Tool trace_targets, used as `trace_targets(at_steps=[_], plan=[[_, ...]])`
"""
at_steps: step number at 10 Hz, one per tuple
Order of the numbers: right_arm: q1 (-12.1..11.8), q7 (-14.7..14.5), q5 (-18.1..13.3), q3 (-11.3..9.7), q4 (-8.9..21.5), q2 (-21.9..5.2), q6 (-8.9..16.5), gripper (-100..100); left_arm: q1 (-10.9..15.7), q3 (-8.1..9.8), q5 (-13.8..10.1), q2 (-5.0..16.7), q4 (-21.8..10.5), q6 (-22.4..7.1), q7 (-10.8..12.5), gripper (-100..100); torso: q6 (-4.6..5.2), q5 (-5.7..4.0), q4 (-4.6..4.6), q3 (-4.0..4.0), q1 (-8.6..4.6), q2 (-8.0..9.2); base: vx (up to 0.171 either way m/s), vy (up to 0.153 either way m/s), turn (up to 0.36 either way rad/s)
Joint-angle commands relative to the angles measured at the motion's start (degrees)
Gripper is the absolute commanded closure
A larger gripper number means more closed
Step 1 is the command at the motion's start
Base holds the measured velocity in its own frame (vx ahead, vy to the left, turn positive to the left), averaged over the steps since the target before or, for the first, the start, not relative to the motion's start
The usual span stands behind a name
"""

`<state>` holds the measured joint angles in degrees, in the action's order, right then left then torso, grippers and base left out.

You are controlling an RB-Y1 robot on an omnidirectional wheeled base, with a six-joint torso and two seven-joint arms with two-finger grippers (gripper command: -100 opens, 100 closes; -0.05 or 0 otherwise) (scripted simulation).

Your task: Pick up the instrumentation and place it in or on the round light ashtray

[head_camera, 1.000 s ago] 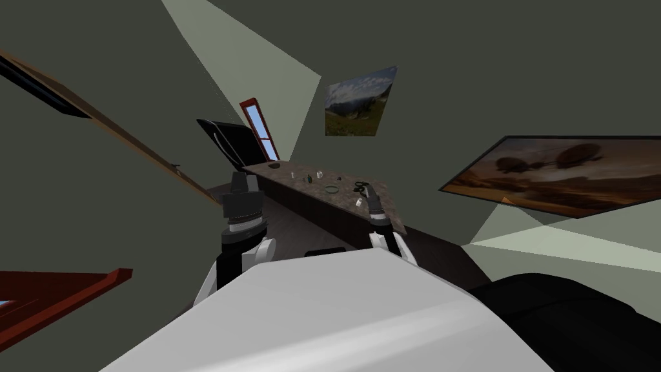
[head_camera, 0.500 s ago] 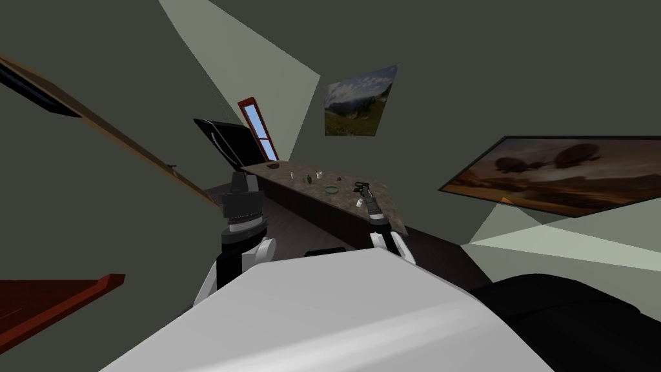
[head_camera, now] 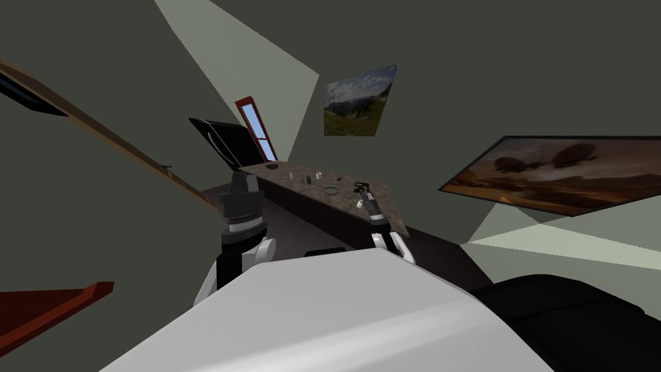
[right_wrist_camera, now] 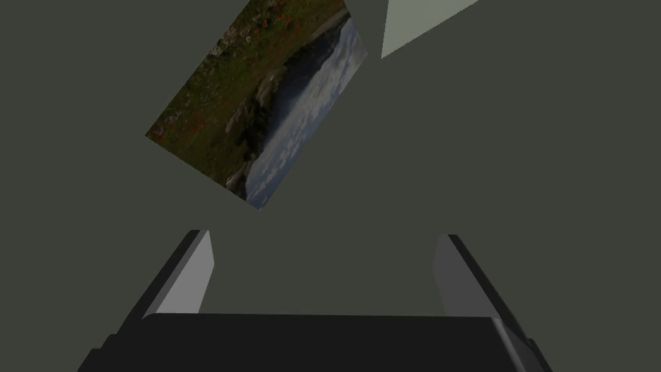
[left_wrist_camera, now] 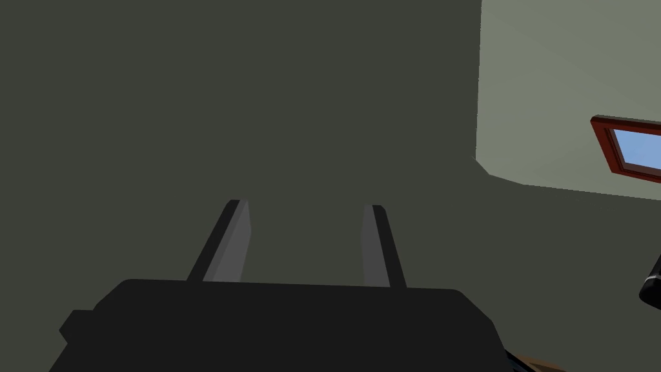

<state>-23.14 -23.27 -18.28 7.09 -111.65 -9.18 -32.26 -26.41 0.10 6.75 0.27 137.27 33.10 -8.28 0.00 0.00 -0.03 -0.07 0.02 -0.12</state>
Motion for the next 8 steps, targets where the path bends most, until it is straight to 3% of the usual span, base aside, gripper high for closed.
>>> trace_targets(at_steps=[1, 3, 4, 8], plan=[[0.4, -2.0, -0.9, 0.2, 1.0, 0.2, 0.1, -100, 0.0, 0.00, 0.0, 0.0, 0.0, 0.0, 0.0, 0, 0.00, 0.00, 0.00, 0.00, 0.00, 0.00, 0.023, 0.007, -0.011], [1.4, -5.6, -3.4, 1.7, 4.5, 0.3, 0.2, -100, 0.0, 0.00, 0.0, 0.0, 0.0, 0.0, 0.0, 0, 0.00, 0.00, 0.00, 0.01, 0.00, 0.02, 0.027, 0.006, -0.021], [1.4, -6.3, -3.4, 1.7, 4.5, 0.3, 0.2, -100, 0.0, 0.00, 0.0, 0.0, 0.0, 0.0, 0.0, 0, 0.00, 0.00, 0.00, 0.00, 0.00, 0.00, 0.024, 0.012, -0.007], [3.0, -12.6, -7.1, 3.9, 10.0, 0.7, 0.3, -100, 0.0, 0.00, 0.0, 0.0, 0.0, 0.0, 0.0, 0, -0.01, 0.00, 0.00, 0.01, 0.00, 0.01, 0.026, 0.009, -0.017]])
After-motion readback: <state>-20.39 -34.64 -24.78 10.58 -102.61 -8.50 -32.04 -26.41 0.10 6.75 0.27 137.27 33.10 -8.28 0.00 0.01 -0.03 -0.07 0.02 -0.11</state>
